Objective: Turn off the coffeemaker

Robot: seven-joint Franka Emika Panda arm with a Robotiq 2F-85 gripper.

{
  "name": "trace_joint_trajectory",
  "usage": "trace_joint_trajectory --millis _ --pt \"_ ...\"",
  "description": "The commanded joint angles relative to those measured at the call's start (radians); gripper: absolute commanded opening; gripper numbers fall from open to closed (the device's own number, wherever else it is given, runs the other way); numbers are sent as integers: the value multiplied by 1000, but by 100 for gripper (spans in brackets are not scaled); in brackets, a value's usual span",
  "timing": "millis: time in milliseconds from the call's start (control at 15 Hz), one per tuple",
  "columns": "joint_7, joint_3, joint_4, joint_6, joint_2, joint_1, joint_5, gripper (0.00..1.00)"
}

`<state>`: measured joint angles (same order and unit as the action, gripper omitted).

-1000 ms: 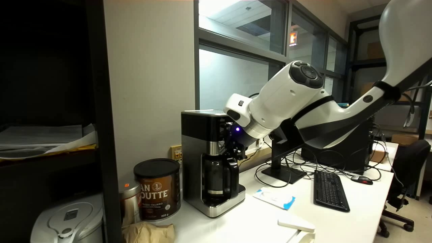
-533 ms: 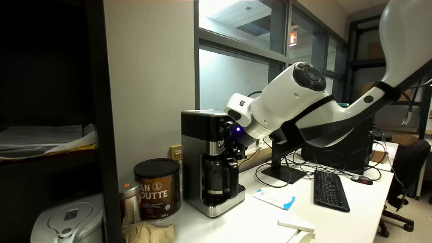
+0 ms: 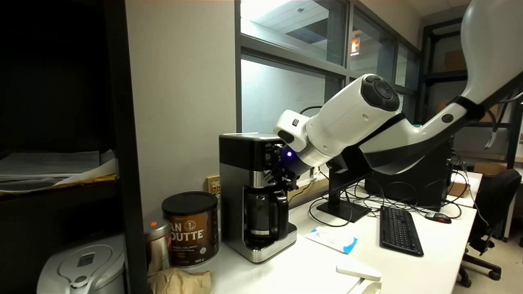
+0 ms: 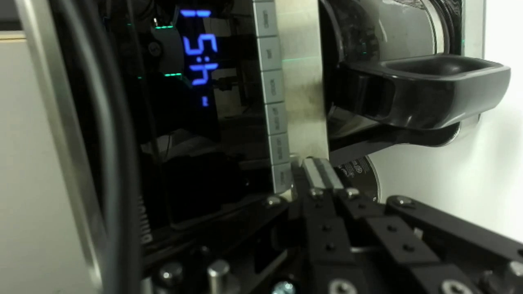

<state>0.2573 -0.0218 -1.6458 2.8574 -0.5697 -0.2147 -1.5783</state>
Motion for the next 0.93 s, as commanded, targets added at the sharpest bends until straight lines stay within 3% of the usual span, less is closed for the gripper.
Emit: trace_joint_trajectory --millis 0,867 --pt "18 -5 -1 25 16 7 -23 0" --pt "5 0 -231 191 187 18 -23 0"
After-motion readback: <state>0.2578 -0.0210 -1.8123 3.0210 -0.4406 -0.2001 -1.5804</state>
